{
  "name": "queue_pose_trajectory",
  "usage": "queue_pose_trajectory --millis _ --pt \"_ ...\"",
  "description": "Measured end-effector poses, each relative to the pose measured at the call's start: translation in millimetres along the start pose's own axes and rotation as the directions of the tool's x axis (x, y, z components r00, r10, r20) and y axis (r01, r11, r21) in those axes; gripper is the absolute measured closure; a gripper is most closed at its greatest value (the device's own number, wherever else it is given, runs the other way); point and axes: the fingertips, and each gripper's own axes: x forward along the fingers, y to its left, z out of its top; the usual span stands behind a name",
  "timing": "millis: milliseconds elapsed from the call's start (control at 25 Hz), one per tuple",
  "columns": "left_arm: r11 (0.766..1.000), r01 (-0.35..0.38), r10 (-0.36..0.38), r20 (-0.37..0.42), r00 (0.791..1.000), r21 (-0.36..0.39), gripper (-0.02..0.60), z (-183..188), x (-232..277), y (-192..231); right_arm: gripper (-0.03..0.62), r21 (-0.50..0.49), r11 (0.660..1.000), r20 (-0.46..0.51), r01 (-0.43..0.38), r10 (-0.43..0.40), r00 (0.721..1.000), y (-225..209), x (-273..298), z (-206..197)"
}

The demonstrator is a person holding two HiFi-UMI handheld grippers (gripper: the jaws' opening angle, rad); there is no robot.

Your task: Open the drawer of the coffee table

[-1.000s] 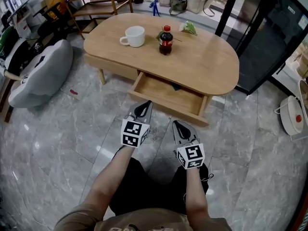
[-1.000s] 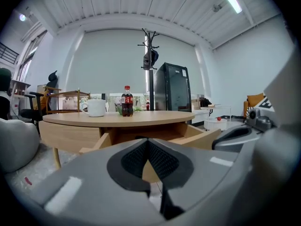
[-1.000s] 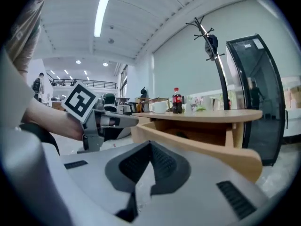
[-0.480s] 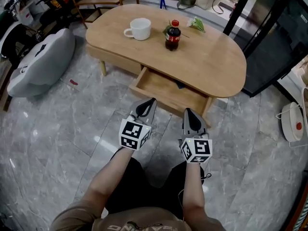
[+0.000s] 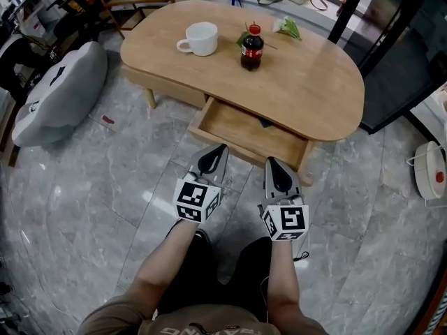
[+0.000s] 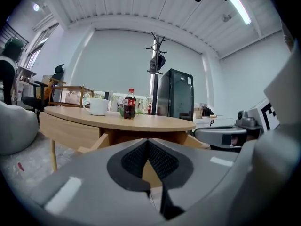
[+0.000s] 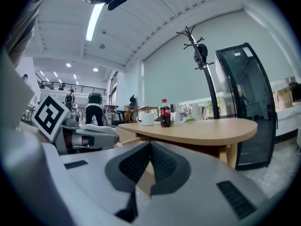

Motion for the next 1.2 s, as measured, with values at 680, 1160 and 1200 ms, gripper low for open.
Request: queue_pose_trajectory --millis 680,1160,1200 --pt "0.992 -0.009 0.025 -0.131 0.991 0.127 0.591 157.5 -99.8 -46.5 0.588 0.052 0.991 -0.126 -0.121 0.126 0.984 49.7 -57.2 178.6" --pt "0.996 -0.062 0.073 -0.170 0.983 0.071 0.591 359.4 -211.7 -79.2 0.588 0.126 0.976 -0.165 -0.175 0.195 0.967 86.5 -126.9 399.9" --pt "0.995 -0.065 0.075 -0.158 0.985 0.072 0.591 377.3 -215.8 -80.8 0.588 0.116 0.975 -0.162 -0.187 0.205 0.965 90.4 -132.3 415.8"
